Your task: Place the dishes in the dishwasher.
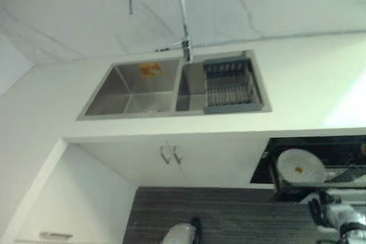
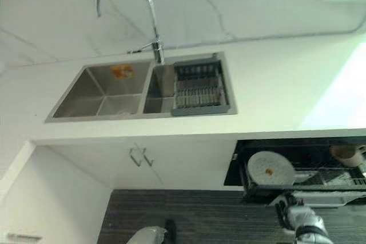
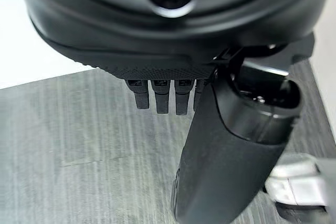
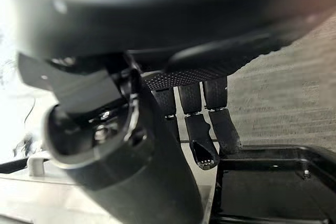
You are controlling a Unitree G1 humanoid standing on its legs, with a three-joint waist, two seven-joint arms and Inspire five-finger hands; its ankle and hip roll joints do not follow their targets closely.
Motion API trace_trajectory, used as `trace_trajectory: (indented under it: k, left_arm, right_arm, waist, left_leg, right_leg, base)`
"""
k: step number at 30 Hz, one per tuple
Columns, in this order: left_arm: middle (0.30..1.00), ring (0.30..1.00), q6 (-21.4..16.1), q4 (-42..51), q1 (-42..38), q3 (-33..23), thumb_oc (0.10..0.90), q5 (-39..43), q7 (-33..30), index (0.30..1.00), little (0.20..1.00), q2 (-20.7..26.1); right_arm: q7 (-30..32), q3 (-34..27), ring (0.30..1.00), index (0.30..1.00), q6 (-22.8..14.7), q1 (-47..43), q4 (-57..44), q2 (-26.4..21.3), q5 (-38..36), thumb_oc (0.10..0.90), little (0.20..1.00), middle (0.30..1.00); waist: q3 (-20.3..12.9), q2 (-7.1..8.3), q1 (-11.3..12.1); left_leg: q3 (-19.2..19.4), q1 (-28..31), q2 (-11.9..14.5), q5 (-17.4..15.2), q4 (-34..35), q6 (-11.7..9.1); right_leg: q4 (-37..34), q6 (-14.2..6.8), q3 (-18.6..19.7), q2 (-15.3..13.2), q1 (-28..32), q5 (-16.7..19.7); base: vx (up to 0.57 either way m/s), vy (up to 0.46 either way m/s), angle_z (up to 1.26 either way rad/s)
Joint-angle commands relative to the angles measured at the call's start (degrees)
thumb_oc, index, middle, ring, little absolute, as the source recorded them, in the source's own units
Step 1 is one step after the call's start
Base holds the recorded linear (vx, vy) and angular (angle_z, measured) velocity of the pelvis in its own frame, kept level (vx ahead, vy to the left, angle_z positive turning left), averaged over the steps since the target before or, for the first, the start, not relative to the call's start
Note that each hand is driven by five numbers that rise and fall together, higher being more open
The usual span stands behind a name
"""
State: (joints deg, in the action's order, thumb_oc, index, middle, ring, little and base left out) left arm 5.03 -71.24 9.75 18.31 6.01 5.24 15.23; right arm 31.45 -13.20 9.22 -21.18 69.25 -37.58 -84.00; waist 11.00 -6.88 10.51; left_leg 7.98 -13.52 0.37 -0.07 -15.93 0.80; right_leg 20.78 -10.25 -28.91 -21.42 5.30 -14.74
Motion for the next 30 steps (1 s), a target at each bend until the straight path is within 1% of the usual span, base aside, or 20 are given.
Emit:
trace_trajectory:
  k: [1,3,6,7,8,9,10,11,14,15,16,17,19,21,22,24,26,28,29,30]
  left_arm:
    - [0.900,0.900,1.90,-0.14,-3.44,2.60,0.800,0.14,-0.69,0.900,0.900,3.89]
    - [0.900,0.900,1.67,1.38,-4.68,3.81,0.800,1.15,-0.45,0.900,0.900,4.06]
    - [0.900,0.900,2.03,5.21,-6.26,5.97,0.800,1.59,0.65,0.900,0.900,5.03]
    - [0.900,0.900,2.06,6.01,-6.62,6.53,0.800,1.25,1.24,0.900,0.900,5.21]
    - [0.900,0.900,2.07,6.84,-6.93,7.65,0.800,1.40,1.72,0.900,0.900,5.36]
    - [0.900,0.900,2.02,7.12,-6.92,7.95,0.800,1.45,1.94,0.900,0.900,5.46]
    - [0.900,0.900,1.74,7.44,-7.00,8.65,0.800,1.33,2.38,0.900,0.900,5.52]
    - [0.900,0.900,1.27,7.44,-7.07,8.84,0.800,1.06,2.57,0.900,0.900,5.35]
    - [0.900,0.900,0.23,8.04,-7.70,9.04,0.800,1.81,1.82,0.900,0.900,4.88]
    - [0.900,0.900,-0.97,8.50,-7.97,8.84,0.800,2.20,0.95,0.900,0.900,4.87]
    - [0.900,0.900,-1.09,9.16,-8.40,8.46,0.800,2.50,0.76,0.900,0.900,5.15]
    - [0.900,0.900,-2.23,11.56,-9.39,7.65,0.800,3.73,0.35,0.900,0.900,6.23]
    - [0.900,0.900,-2.82,12.26,-9.45,7.49,0.800,4.70,0.03,0.900,0.900,6.59]
    - [0.900,0.900,-5.10,14.20,-9.68,6.26,0.800,7.17,-0.07,0.900,0.900,7.36]
    - [0.900,0.900,-6.92,14.37,-9.54,5.43,0.800,8.08,0.11,0.900,0.900,7.49]
    - [0.900,0.900,-8.82,14.73,-9.43,3.80,0.800,9.82,0.81,0.900,0.900,7.63]
    - [0.900,0.900,-10.67,16.04,-9.15,1.44,0.800,16.38,3.01,0.900,0.900,7.36]
    - [0.900,0.900,-11.41,18.01,-7.54,-1.60,0.800,19.25,2.65,0.900,0.900,5.94]
    - [0.900,0.900,-11.87,18.26,-7.03,-2.17,0.800,19.11,2.38,0.900,0.900,5.61]
    - [0.900,0.900,-12.42,19.34,-6.18,-3.30,0.800,19.49,1.77,0.900,0.900,4.72]
  right_arm:
    - [-4.00,2.68,0.300,0.300,1.08,-21.39,-4.78,-2.41,-5.60,0.400,0.300,0.300]
    - [-3.47,4.19,0.300,0.300,-0.45,-26.68,-5.12,-4.55,-6.47,0.400,0.300,0.300]
    - [-6.57,7.15,0.300,0.300,-3.25,-35.47,-5.57,-7.40,-5.17,0.400,0.300,0.300]
    - [-7.58,8.10,0.300,0.300,-3.00,-37.75,-5.25,-7.87,-4.69,0.400,0.300,0.300]
    - [-9.02,9.36,0.300,0.300,-2.23,-40.40,-5.05,-8.45,-4.20,0.400,0.300,0.300]
    - [-9.44,9.76,0.300,0.300,-2.25,-41.06,-4.97,-8.54,-4.03,0.400,0.300,0.300]
    - [-10.68,10.53,0.300,0.300,-1.69,-42.17,-5.11,-8.46,-3.45,0.400,0.300,0.300]
    - [-11.25,11.03,0.300,0.300,-1.21,-43.05,-4.94,-8.51,-3.26,0.400,0.300,0.300]
    - [-12.73,11.13,0.300,0.300,-0.34,-43.42,-4.62,-8.23,-0.08,0.400,0.300,0.300]
    - [-13.98,10.90,0.300,0.300,0.52,-42.67,-4.70,-8.01,1.17,0.400,0.300,0.300]
    - [-14.79,10.70,0.300,0.300,1.22,-42.06,-4.80,-8.00,2.04,0.400,0.300,0.300]
    - [-18.84,10.02,0.300,0.300,2.46,-39.65,-5.55,-7.64,4.42,0.400,0.300,0.300]
    - [-20.33,9.52,0.300,0.300,2.44,-38.29,-6.10,-7.25,5.76,0.400,0.300,0.300]
    - [-26.04,8.68,0.300,0.300,2.44,-33.30,-9.23,-5.22,10.50,0.400,0.300,0.300]
    - [-28.50,8.34,0.302,0.302,3.71,-30.77,-11.00,-4.05,13.48,0.402,0.302,0.302]
    - [-34.28,8.47,0.900,0.900,5.39,-25.34,-13.45,-1.89,15.13,0.800,0.900,0.900]
    - [-38.91,9.15,0.900,0.900,6.24,-19.26,-15.87,1.05,19.49,0.800,0.900,0.900]
    - [-44.48,10.58,0.900,0.900,3.41,-9.65,-19.10,5.49,23.95,0.800,0.900,0.900]
    - [-45.38,10.99,0.900,0.900,1.97,-6.99,-19.73,6.92,24.83,0.800,0.900,0.900]
    - [-46.91,11.88,0.900,0.900,0.03,-2.48,-20.46,9.46,26.99,0.800,0.900,0.900]
  waist:
    - [0.43,-0.96,4.62]
    - [1.18,-2.54,5.57]
    - [3.16,-4.76,6.68]
    - [3.63,-5.19,6.66]
    - [4.09,-5.35,6.53]
    - [4.56,-5.88,6.68]
    - [5.01,-6.12,6.58]
    - [5.13,-5.73,6.33]
    - [6.08,-5.30,5.83]
    - [6.72,-4.95,5.76]
    - [6.93,-4.41,5.67]
    - [7.55,-2.89,5.12]
    - [7.69,-2.27,4.88]
    - [7.90,-0.55,4.06]
    - [7.80,0.18,3.81]
    - [7.59,1.62,3.09]
    - [7.30,2.97,2.22]
    - [6.88,3.97,0.51]
    - [6.71,4.22,-0.01]
    - [6.24,4.71,-1.61]
  left_leg:
    - [-6.87,3.90,4.23,-6.90,-1.26,-6.98]
    - [-7.31,2.33,3.13,-6.32,-1.26,-6.83]
    - [-7.99,-0.29,1.20,-5.70,-1.26,-6.50]
    - [-7.88,-0.85,0.92,-5.59,-1.26,-6.33]
    - [-7.77,-0.90,0.60,-6.66,-1.26,-6.57]
    - [-7.32,-1.52,0.52,-5.52,-1.26,-6.19]
    - [-6.97,-1.94,0.31,-5.45,-1.26,-6.04]
    - [-6.94,-1.75,0.25,-6.66,-1.26,-6.33]
    - [-6.15,-2.27,0.23,-6.64,-1.26,-5.93]
    - [-5.37,-2.57,0.19,-5.84,-1.26,-5.21]
    - [-5.20,-2.49,0.29,-5.96,-1.26,-5.06]
    - [-4.70,-2.48,0.52,-6.17,-1.26,-4.57]
    - [-4.55,-2.39,0.62,-6.33,-1.26,-4.43]
    - [-4.23,-1.75,0.76,-6.98,-1.26,-3.93]
    - [-4.14,-1.35,0.81,-7.26,-1.26,-3.71]
    - [-3.90,-0.44,0.90,-7.80,-1.26,-3.26]
    - [-3.65,0.73,1.12,-8.35,-1.26,-2.66]
    - [-3.37,2.98,1.70,-9.30,-1.26,-1.56]
    - [-3.42,3.75,1.84,-9.55,-1.26,-1.35]
    - [-3.68,5.37,2.28,-10.14,-1.26,-1.00]
  right_leg:
    - [-3.59,1.19,1.75,1.55,-1.72,4.84]
    - [-3.59,0.58,1.02,0.35,-1.98,5.16]
    - [-3.59,0.02,0.07,-2.04,-3.41,6.81]
    - [-3.59,-0.12,-0.01,-2.49,-3.78,7.21]
    - [-3.59,-0.61,0.81,-2.92,-3.61,6.29]
    - [-3.59,-0.21,-0.18,-3.36,-4.24,7.69]
    - [-3.59,-0.27,-0.14,-3.85,-4.68,8.19]
    - [-3.59,-0.83,0.99,-3.99,-4.53,7.27]
    - [-3.59,-1.02,1.49,-4.43,-5.44,8.32]
    - [-3.59,-0.59,0.83,-4.94,-6.21,10.19]
    - [-3.59,-0.70,0.96,-5.16,-6.33,10.66]
    - [-3.59,-0.78,1.50,-5.30,-7.10,11.64]
    - [-3.59,-0.82,1.98,-5.16,-7.38,11.89]
    - [-3.59,-0.78,3.33,-4.54,-7.87,12.30]
    - [-3.59,-0.64,3.76,-4.15,-7.84,12.42]
    - [-3.59,-0.59,4.69,-3.39,-7.61,13.59]
    - [-3.59,-0.48,5.14,-2.33,-6.71,15.48]
    - [-3.59,-0.18,5.68,0.12,-4.71,18.75]
    - [-3.59,-0.06,5.96,0.73,-4.20,19.19]
    - [-3.59,0.63,8.38,3.17,-3.79,18.38]
  base:
    - [0.03,0.219,0.28]
    - [-0.01,0.219,0.33]
    - [-0.04,0.213,0.39]
    - [0.07,0.192,0.26]
    - [0.01,0.167,0.27]
    - [0.03,0.193,0.22]
    - [0.04,0.170,0.04]
    - [0.14,0.140,-0.16]
    - [0.04,0.154,-0.13]
    - [-0.03,0.156,-0.18]
    - [-0.06,0.141,-0.26]
    - [0.00,0.055,-0.17]
    - [0.00,0.053,-0.11]
    - [0.01,0.083,-0.12]
    - [0.01,0.083,-0.17]
    - [0.01,0.068,-0.36]
    - [0.01,0.091,-0.21]
    - [0.08,0.074,-0.08]
    - [0.15,0.013,-0.13]
    - [0.17,-0.083,-0.08]
